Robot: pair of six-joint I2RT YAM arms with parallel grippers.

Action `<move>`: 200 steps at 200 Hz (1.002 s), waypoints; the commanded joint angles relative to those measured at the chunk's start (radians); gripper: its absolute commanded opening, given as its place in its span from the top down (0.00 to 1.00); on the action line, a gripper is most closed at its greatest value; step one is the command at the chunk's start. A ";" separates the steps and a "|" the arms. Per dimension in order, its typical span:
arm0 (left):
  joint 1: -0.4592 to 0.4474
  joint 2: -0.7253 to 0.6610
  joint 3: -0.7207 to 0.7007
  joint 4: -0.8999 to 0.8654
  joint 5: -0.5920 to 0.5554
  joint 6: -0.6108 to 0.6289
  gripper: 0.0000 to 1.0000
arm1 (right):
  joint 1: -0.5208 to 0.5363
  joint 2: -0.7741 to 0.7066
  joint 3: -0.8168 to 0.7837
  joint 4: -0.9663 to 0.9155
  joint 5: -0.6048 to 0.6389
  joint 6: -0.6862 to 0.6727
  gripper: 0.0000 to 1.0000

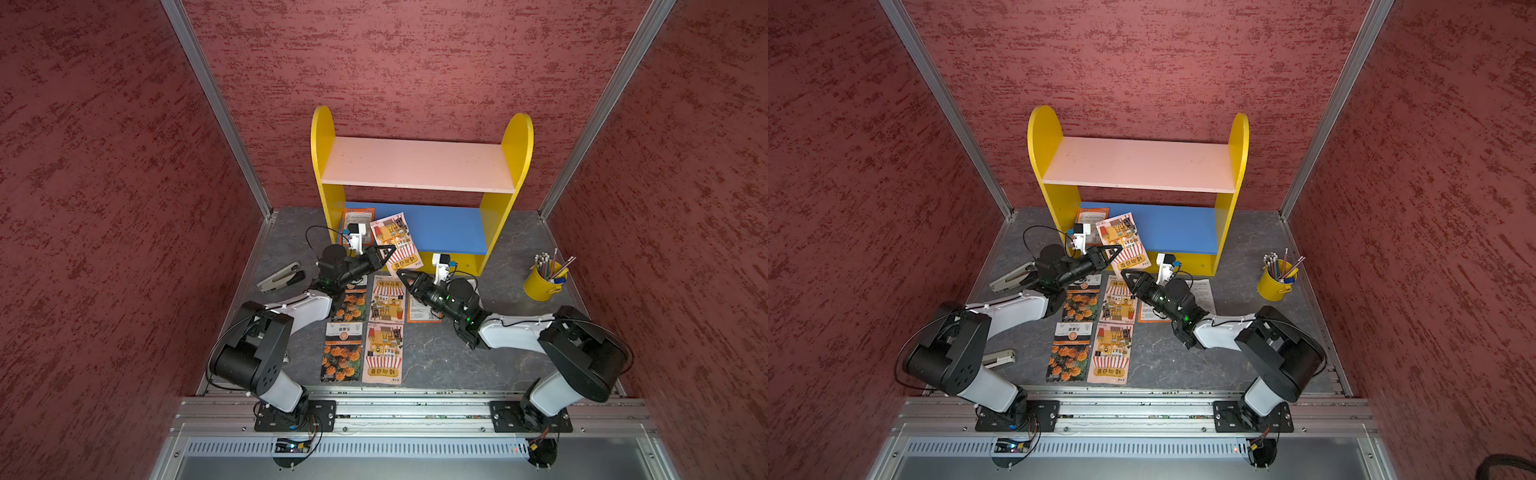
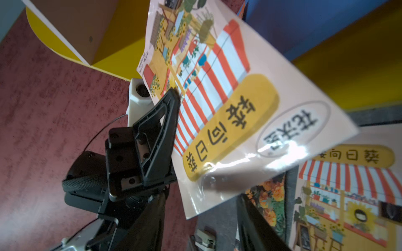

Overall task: Take the seed bag off the shelf
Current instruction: Pick up the seed packet from the shelf.

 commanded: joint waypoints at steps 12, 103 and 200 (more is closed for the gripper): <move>0.025 -0.123 0.030 -0.168 0.096 0.116 1.00 | -0.016 -0.164 -0.015 -0.212 -0.056 -0.169 0.22; 0.027 -0.302 0.128 -0.610 0.456 0.336 1.00 | -0.062 -0.521 0.256 -1.078 -0.243 -0.714 0.23; -0.028 -0.323 0.086 -0.317 0.638 0.147 1.00 | -0.081 -0.553 0.312 -1.059 -0.373 -0.725 0.40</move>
